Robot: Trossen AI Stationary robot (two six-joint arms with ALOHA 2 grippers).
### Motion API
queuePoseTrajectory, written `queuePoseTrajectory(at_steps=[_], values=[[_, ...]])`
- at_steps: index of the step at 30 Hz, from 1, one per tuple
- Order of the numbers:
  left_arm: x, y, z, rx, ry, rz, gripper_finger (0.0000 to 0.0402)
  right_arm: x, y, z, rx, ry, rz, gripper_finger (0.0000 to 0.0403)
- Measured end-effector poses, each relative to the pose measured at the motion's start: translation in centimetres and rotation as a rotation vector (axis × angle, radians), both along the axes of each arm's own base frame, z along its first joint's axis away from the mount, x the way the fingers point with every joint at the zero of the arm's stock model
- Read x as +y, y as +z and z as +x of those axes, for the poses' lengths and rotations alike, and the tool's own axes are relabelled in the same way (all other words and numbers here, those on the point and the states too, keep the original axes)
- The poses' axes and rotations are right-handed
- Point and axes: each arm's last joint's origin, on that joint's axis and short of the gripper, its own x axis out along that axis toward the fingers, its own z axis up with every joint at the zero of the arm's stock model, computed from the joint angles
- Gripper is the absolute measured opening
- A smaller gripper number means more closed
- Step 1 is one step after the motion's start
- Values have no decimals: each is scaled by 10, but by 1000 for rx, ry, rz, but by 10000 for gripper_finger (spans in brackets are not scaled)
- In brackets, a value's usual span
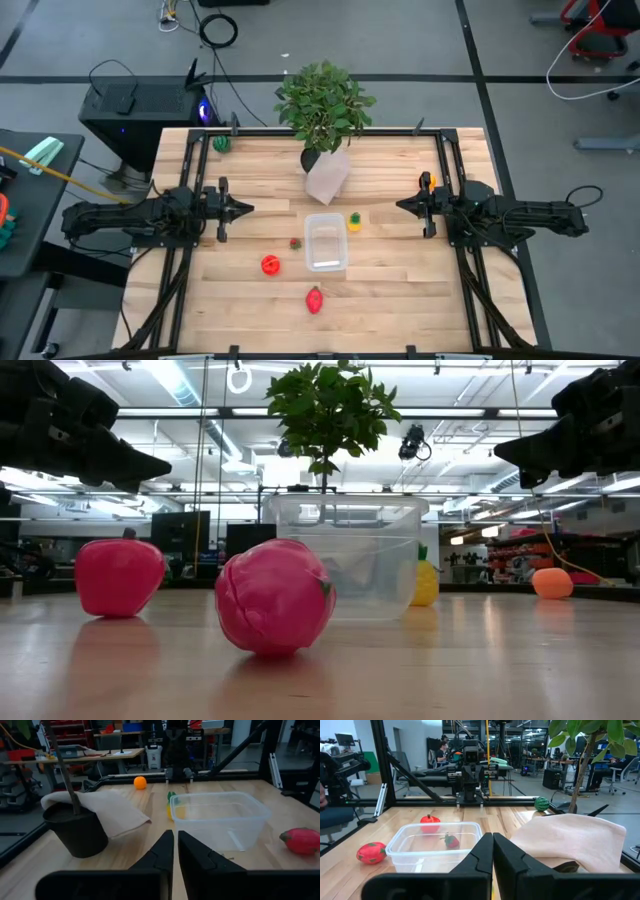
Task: Pick and placing Produce into tupperware
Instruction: Put the green watermelon into the transparent bin
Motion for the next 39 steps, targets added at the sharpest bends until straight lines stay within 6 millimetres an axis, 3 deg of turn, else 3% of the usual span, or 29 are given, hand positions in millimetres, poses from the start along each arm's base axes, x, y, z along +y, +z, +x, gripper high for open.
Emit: queuePoseTrajectory(at_steps=[10, 20, 31, 39], values=[[0, 5, 0, -49, 1, -10, 30, 0, 0, 0, 0, 0, 0, 17], [4, 27, -2, -305, 146, -141, 25, 0, 0, 0, 0, 0, -2, 17], [4, 70, -24, -781, 221, 25, 14, 0, 3, 0, -30, 1, 17, 17], [4, 80, -32, -899, 220, 21, 20, 0, 18, -2, -192, 19, 159, 17]])
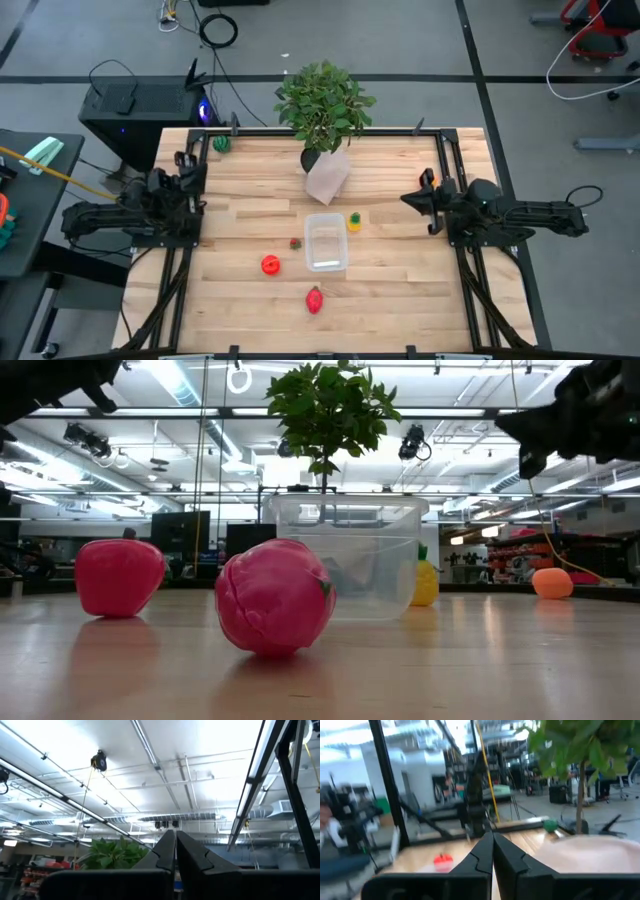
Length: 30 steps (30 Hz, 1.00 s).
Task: Pick and placing Produce into tupperware
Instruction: Put the green watermelon into the transparent bin
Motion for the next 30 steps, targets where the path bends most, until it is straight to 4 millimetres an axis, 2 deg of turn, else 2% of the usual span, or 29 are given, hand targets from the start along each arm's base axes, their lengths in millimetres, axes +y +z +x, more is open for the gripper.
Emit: queuePoseTrajectory(at_steps=[6, 13, 19, 22, 25, 30], values=[[0, 13, -3, -38, -5, -1, 12, 1, 19, -6, -209, 6, -6, 17], [0, 24, -6, -67, -7, 0, 20, 2, 41, -18, -463, 7, -39, 17], [0, 36, -9, -88, 20, -12, 21, 0, 62, -26, -549, -90, -13, 17], [3, 40, -6, -99, 48, -125, 17, -2, 80, -32, -599, -184, 49, 17], [6, 44, -3, -123, 63, -247, 17, -5, 107, -38, -648, -276, 91, 19], [9, 54, 8, -59, 158, -267, 32, -8, 157, -38, -675, -342, 98, 26]])
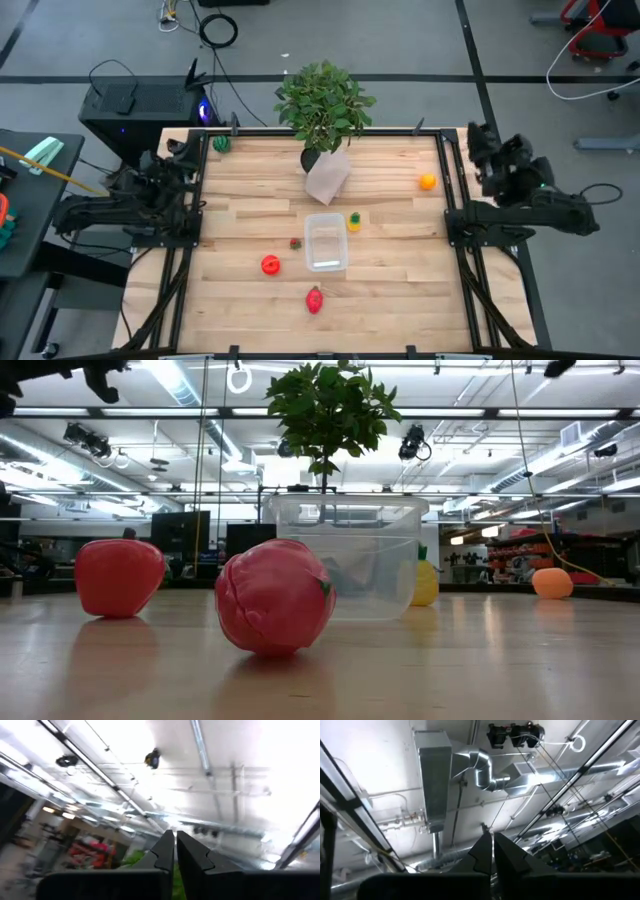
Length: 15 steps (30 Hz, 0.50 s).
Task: Pick and placing Produce into tupperware
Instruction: Put the green watermelon into the transparent bin
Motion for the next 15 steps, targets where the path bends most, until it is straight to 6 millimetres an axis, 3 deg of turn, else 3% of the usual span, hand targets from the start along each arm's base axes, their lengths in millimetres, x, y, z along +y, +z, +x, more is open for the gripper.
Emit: queuePoseTrajectory(at_steps=[8, 15], values=[[2, 55, 12, 21, 54, -17, 54, -7, 68, 24, 280, 15, 41, 23], [8, 110, -2, 221, 267, -293, 52, -8, 110, 13, 668, -41, 117, 6]])
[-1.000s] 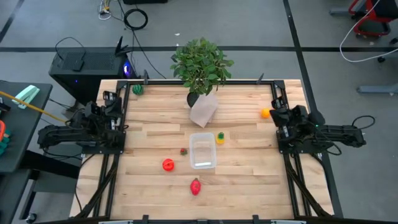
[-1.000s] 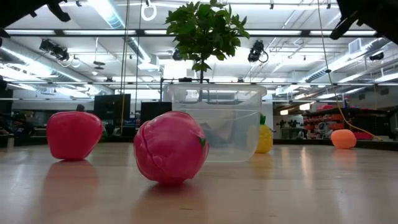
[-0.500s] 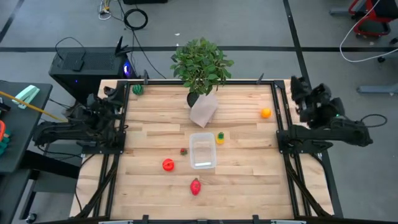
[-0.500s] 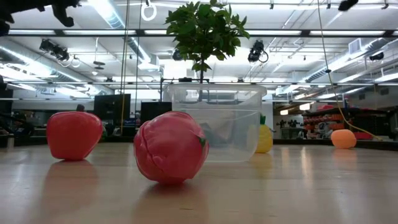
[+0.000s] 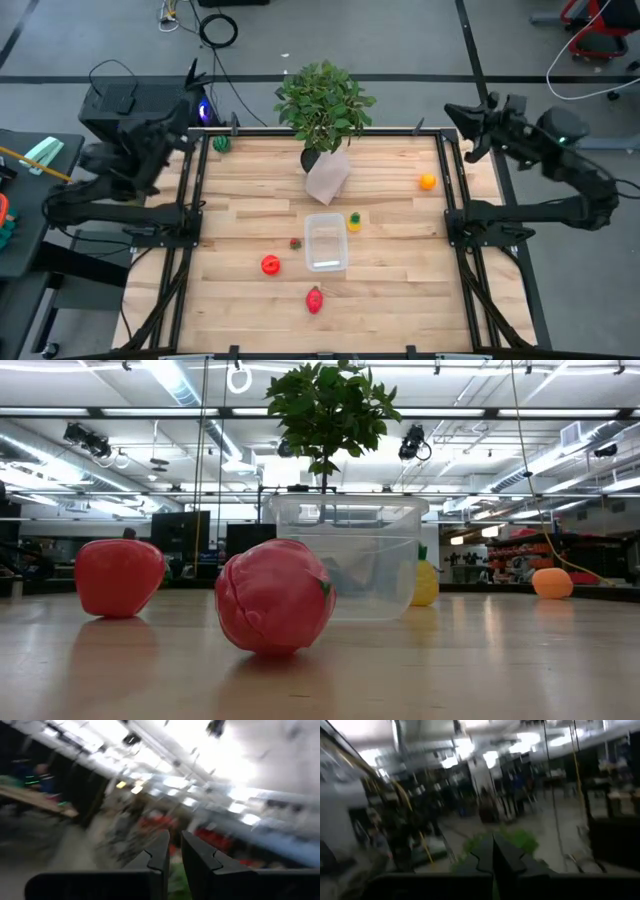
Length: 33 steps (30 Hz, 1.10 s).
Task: Pick and placing Produce into tupperware
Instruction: Put the green watermelon into the transparent bin
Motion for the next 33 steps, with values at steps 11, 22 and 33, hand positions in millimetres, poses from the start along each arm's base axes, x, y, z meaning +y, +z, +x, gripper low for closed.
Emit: queuePoseTrajectory(at_steps=[11, 22, 33], values=[[4, 60, -11, 269, 299, -187, 58, -4, 30, -11, 195, -106, 192, 21], [2, 39, -24, 358, 231, -347, 122, -28, 10, 28, 471, -281, 175, 23], [17, -11, 2, 625, 306, -808, 135, -37, 3, 38, 531, -296, 204, 23]])
